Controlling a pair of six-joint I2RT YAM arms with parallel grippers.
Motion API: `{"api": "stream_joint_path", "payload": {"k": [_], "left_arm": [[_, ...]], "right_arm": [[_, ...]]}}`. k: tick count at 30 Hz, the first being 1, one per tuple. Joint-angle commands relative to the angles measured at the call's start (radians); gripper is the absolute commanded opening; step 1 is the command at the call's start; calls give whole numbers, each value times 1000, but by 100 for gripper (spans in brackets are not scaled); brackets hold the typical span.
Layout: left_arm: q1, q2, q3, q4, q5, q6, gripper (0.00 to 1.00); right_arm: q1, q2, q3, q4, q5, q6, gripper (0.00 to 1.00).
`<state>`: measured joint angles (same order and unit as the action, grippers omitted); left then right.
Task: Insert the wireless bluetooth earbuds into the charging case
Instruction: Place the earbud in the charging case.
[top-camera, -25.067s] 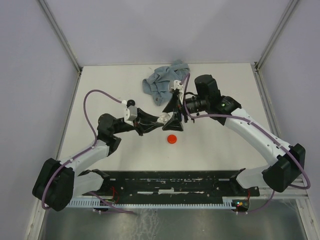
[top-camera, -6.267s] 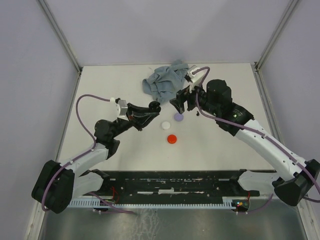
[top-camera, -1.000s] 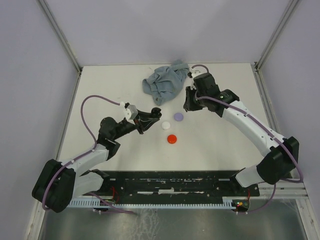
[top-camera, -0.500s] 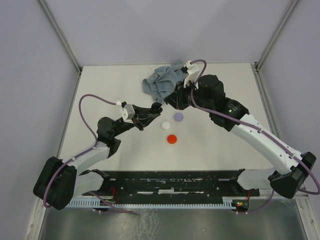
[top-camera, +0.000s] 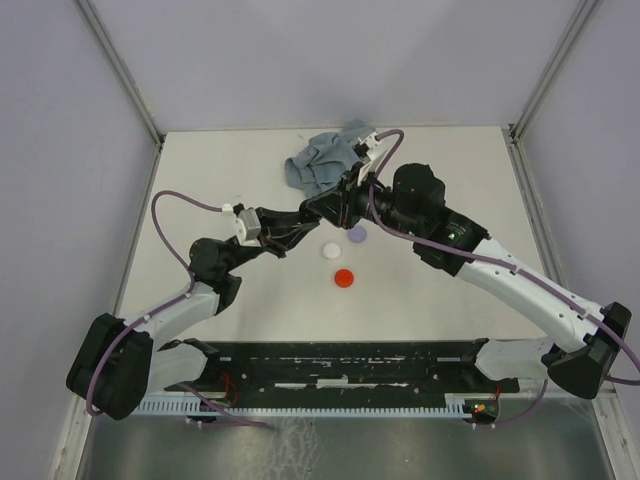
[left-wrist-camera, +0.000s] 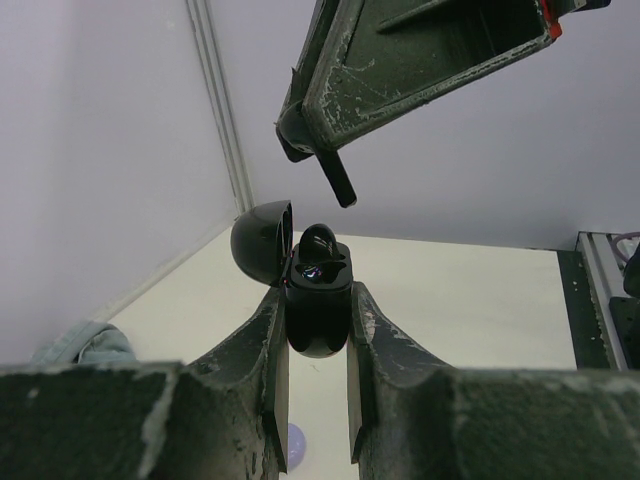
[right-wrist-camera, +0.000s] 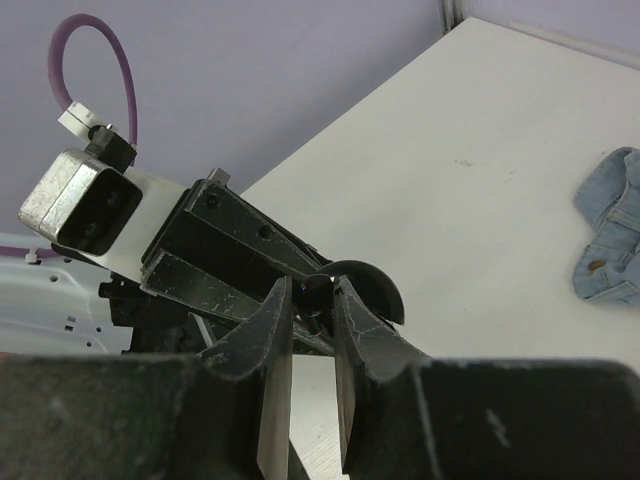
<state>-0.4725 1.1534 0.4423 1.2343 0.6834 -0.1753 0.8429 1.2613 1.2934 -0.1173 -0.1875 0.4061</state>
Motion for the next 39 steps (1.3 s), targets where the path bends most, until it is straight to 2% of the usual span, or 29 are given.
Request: {"api": "stream_joint_path", "payload": {"k": [1, 21, 28, 39], "left_arm": [[-1, -9, 38, 88, -15, -60, 3], [-1, -23, 35, 149, -39, -147, 3], [0, -23, 32, 165, -27, -172, 3], [-3, -19, 30, 165, -27, -186, 3]], "right_arm": [[16, 2, -14, 88, -7, -6, 22], [41, 3, -62, 100, 46, -45, 21], [40, -17, -87, 108, 109, -45, 19], [40, -14, -92, 117, 90, -39, 20]]}}
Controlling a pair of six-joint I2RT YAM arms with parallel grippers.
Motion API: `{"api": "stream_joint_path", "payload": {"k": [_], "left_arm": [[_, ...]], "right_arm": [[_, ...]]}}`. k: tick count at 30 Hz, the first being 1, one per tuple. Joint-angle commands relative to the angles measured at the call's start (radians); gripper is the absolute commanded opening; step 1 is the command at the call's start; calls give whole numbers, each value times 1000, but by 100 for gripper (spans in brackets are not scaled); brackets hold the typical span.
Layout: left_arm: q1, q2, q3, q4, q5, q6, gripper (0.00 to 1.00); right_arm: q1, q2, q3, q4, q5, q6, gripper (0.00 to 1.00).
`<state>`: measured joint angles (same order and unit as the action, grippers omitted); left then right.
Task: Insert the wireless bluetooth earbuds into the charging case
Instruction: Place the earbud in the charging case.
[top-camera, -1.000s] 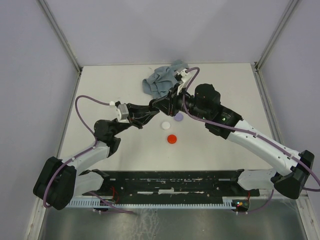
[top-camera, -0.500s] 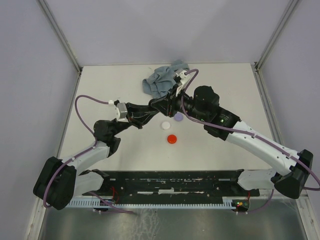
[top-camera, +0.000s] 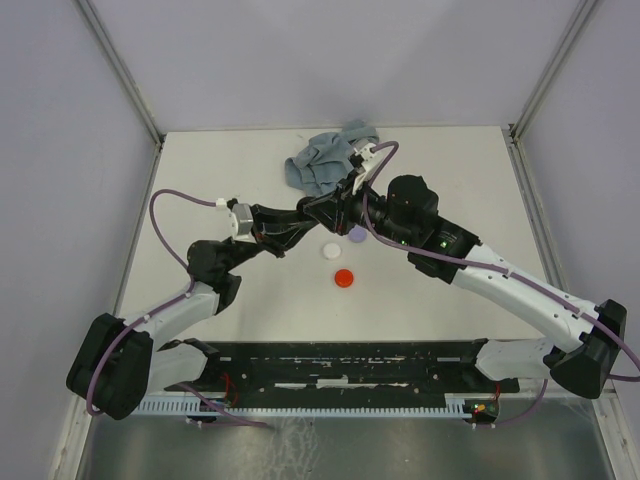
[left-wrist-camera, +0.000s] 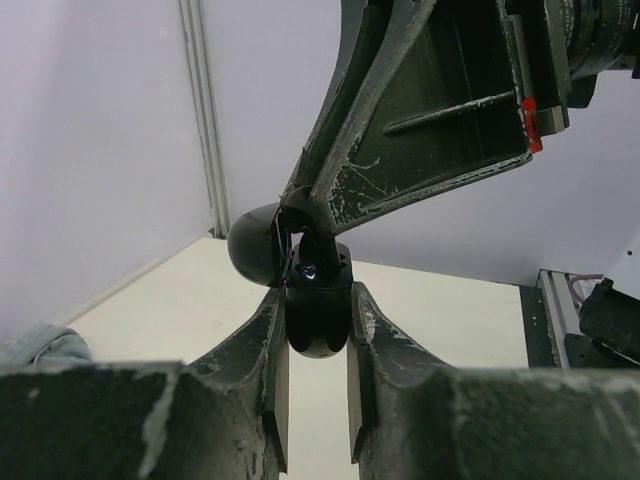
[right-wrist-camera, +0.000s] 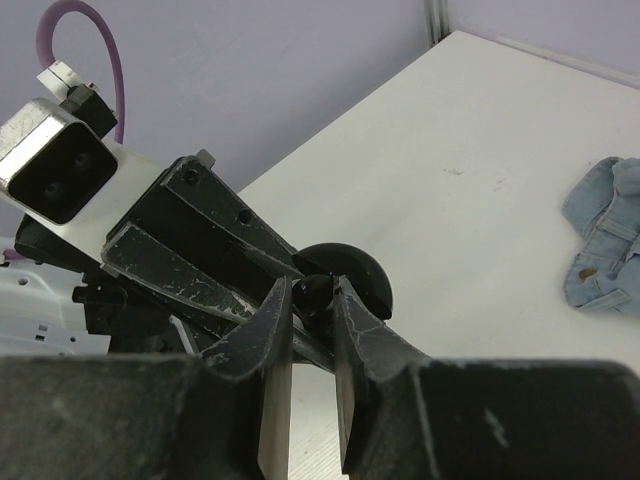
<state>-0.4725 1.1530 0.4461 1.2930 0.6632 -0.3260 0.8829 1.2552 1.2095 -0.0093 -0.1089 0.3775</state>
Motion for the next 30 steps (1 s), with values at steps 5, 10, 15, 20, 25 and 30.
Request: {"api": "stream_joint_path", "payload": {"k": [5, 10, 15, 20, 25, 30], "left_arm": [[-2, -18, 30, 92, -56, -35, 3], [-2, -7, 35, 94, -42, -29, 3], [-3, -7, 37, 96, -1, -19, 3], [-2, -10, 36, 97, 14, -19, 3], [-3, -8, 30, 86, 31, -18, 3], [-3, -13, 18, 68, 50, -10, 3]], "right_arm": [[0, -15, -12, 4, -17, -18, 25], [0, -22, -20, -18, -22, -25, 30], [1, -36, -36, -30, 3, -34, 32], [1, -42, -39, -40, 16, -36, 34], [1, -45, -25, -68, 29, -56, 36], [1, -58, -23, -85, 40, -77, 37]]}}
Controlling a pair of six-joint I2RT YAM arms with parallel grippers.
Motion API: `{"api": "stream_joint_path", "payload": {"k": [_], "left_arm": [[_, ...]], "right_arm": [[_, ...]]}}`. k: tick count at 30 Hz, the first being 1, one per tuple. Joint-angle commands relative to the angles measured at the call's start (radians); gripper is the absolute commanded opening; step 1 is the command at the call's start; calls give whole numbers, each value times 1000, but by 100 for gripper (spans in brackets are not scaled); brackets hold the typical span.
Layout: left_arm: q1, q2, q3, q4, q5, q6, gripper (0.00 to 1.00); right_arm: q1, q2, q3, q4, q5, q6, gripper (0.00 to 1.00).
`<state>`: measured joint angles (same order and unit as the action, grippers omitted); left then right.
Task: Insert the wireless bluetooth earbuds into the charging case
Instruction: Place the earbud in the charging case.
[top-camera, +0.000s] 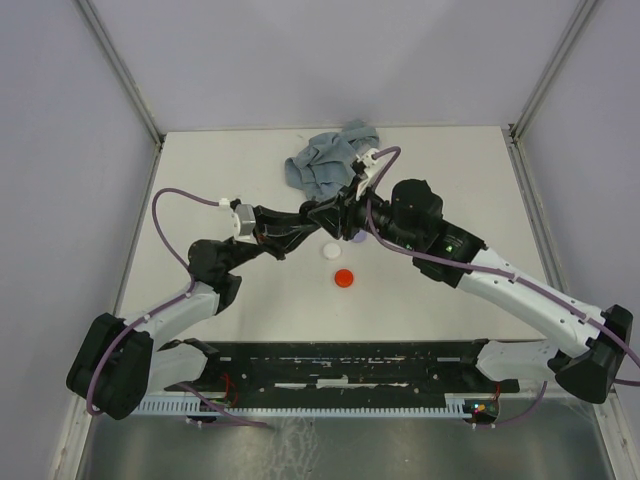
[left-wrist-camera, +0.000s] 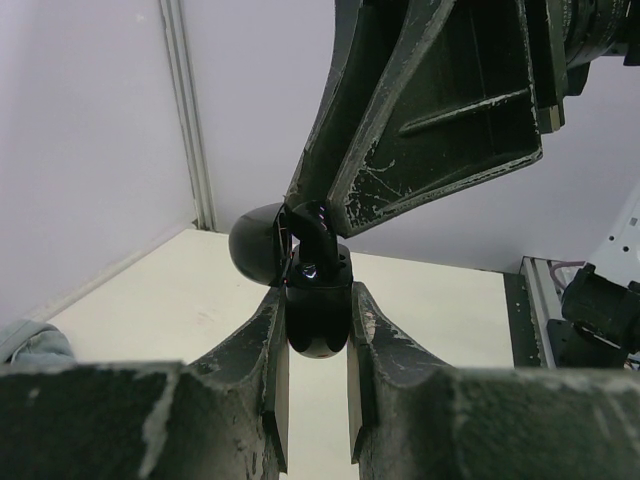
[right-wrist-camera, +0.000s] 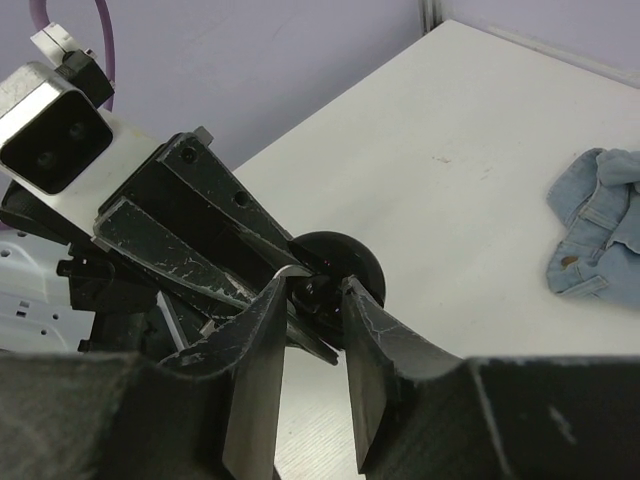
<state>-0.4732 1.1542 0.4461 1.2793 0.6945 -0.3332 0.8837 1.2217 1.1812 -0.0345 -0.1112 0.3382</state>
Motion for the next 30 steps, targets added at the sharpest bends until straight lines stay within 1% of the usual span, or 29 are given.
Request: {"api": "stream_joint_path", "payload": {"k": [1, 10, 15, 18, 19, 21, 24, 26, 27, 30], "left_arm": [[-1, -16, 15, 80, 20, -4, 3], [-1, -25, 6, 35, 22, 22, 3], [-2, -29, 1, -8, 26, 51, 3], [-1, -34, -1, -48, 39, 79, 3], [-1, -36, -2, -65, 47, 91, 3], [-2, -44, -2, -102, 64, 119, 3], [-2, -60, 11, -178, 115, 179, 3], [-2, -73, 29, -249, 159, 234, 3], [-2, -81, 39, -289, 180, 266, 3], [-2, -105, 69, -393, 237, 341, 3]], "right_arm": [[0, -28, 4, -64, 46, -42, 37], [0, -37, 28, -120, 75, -65, 38], [0, -46, 68, -165, 71, -95, 43], [-2, -45, 110, -225, 41, -152, 52], [-2, -42, 126, -257, 18, -183, 56], [-9, -37, 159, -326, -52, -271, 67], [-23, -36, 195, -428, -149, -397, 79], [-30, -45, 193, -452, -196, -473, 87], [-34, -50, 187, -457, -229, -503, 90], [-41, -47, 181, -464, -303, -572, 93]]}}
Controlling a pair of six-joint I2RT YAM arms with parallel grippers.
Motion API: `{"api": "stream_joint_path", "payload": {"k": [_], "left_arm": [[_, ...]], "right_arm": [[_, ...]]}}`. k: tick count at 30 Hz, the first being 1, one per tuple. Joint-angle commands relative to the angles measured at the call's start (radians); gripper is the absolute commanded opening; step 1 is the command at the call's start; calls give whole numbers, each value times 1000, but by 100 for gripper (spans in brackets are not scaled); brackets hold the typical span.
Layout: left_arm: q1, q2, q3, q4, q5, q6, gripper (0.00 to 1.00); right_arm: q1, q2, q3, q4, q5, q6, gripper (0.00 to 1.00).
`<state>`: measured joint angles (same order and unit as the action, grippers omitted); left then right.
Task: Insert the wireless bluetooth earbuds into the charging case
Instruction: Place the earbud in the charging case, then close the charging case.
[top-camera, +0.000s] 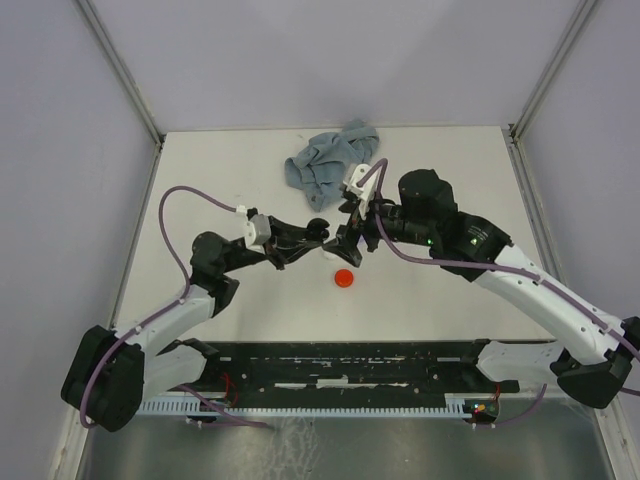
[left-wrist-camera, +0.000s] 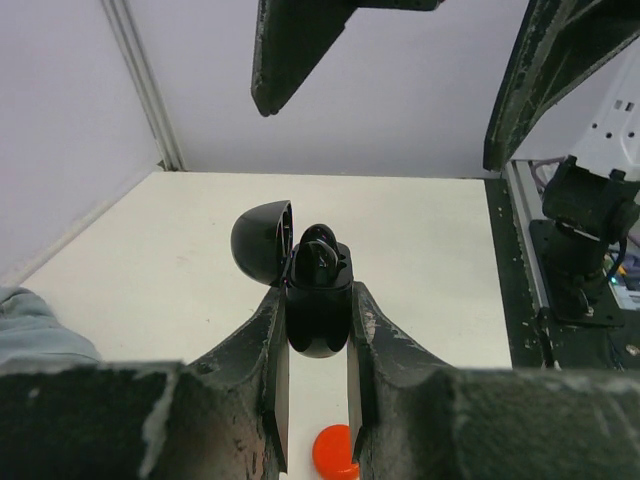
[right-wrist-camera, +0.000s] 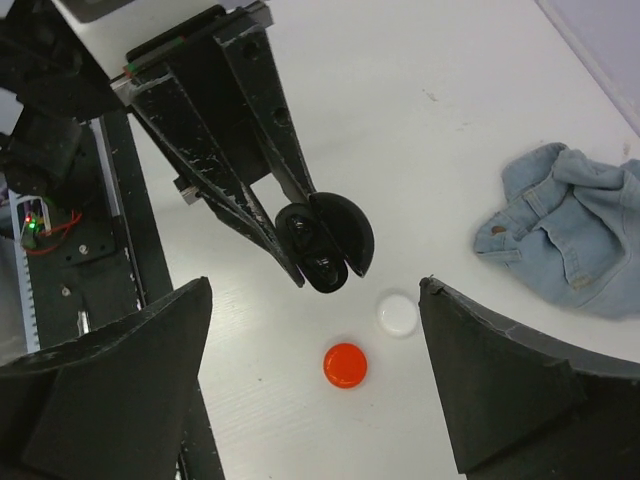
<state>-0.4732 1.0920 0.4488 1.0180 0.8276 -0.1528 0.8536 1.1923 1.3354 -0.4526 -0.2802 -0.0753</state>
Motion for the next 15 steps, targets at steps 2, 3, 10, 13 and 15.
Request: {"api": "stream_joint_path", "payload": {"k": [2, 3, 10, 13, 15], "left_arm": [[-2, -51, 84, -181, 146, 196, 3], [-2, -54, 95, -203, 166, 210, 3], [-2, -62, 133, -280, 238, 273, 3], [-2, -66, 142, -315, 235, 289, 3], [-2, -68, 140, -331, 197, 286, 3]], "right_arm": [[-14, -6, 28, -45, -158, -187, 93], [-15, 2, 28, -45, -170, -199, 94], [-23, 75, 33, -51, -263, -255, 94], [-27, 96, 30, -45, -295, -262, 94], [-28, 106, 38, -54, -324, -264, 94]]}}
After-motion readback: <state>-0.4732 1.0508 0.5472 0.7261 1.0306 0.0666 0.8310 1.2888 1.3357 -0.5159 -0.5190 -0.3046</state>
